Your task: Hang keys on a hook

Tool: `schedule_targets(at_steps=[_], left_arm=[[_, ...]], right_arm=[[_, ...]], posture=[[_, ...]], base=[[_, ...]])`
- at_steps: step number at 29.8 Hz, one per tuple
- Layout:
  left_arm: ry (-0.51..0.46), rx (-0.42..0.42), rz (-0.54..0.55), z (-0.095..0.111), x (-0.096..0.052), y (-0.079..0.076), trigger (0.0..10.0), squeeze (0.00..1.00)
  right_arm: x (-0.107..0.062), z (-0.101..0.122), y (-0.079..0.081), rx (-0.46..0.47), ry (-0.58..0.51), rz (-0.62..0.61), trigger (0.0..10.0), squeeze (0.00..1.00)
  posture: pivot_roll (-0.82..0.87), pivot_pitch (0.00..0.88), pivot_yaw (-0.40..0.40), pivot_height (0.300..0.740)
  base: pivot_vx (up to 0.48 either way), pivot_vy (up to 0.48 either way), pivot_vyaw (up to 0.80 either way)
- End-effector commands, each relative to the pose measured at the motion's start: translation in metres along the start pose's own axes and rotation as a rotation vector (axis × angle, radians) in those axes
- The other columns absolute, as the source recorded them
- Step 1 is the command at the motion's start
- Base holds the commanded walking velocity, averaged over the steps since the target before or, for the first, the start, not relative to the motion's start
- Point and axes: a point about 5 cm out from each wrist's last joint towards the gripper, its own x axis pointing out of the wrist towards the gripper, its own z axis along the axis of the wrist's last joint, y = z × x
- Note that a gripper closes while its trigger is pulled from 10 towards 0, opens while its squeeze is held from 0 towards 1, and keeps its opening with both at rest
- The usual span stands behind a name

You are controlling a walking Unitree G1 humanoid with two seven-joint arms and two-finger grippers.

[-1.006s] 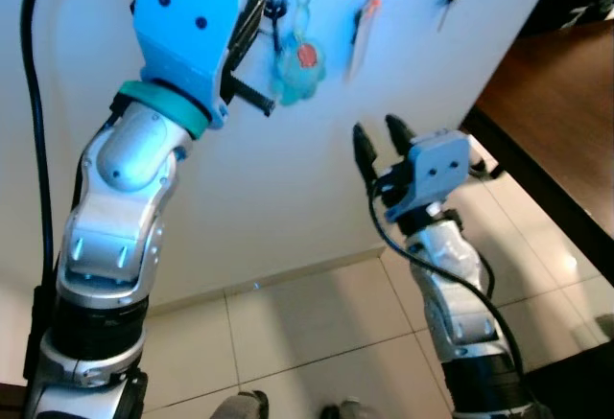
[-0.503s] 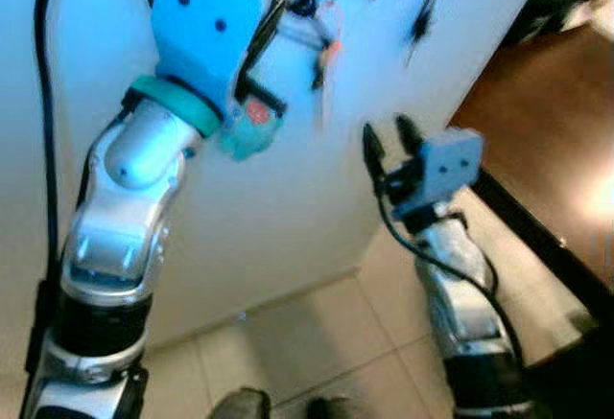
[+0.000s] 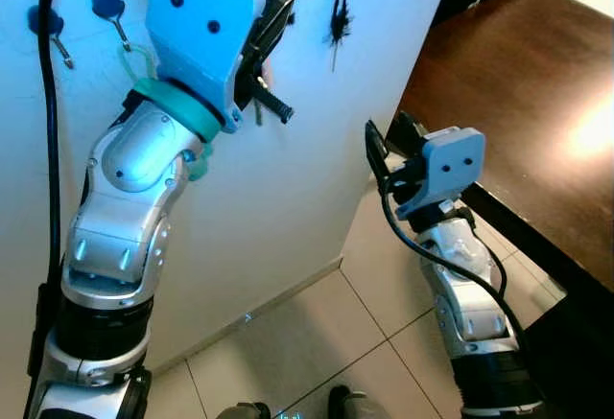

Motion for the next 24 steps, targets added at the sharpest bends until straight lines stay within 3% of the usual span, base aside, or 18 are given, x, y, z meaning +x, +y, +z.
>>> schedule_targets(at_steps=[1,9,14,24], left_arm=[[-0.028,0.000,-0.017,0.007,-0.003,0.002,10.0,0.00],[-0.046,0.006,-0.027,0.014,-0.007,0.013,10.0,0.00],[0.045,0.122,-0.013,-0.001,-0.013,0.029,10.0,0.00],[0.189,0.184,0.036,-0.031,-0.028,0.050,10.0,0.00]], right_arm=[[-0.003,-0.003,0.004,-0.001,0.009,0.016,10.0,0.00],[-0.003,-0.002,0.004,0.001,0.003,0.022,10.0,0.00],[-0.003,-0.002,0.004,0.003,0.003,0.024,10.0,0.00],[-0.005,-0.003,0.004,0.004,0.005,0.026,10.0,0.00]], posture=[[0.06,0.088,0.104,0.740],[0.06,0.090,0.104,0.740],[0.06,0.093,0.105,0.740],[0.06,0.096,0.104,0.740]], base=[[0.000,0.000,0.00],[0.000,0.000,0.00],[0.000,0.000,0.00],[0.000,0.000,0.00]])
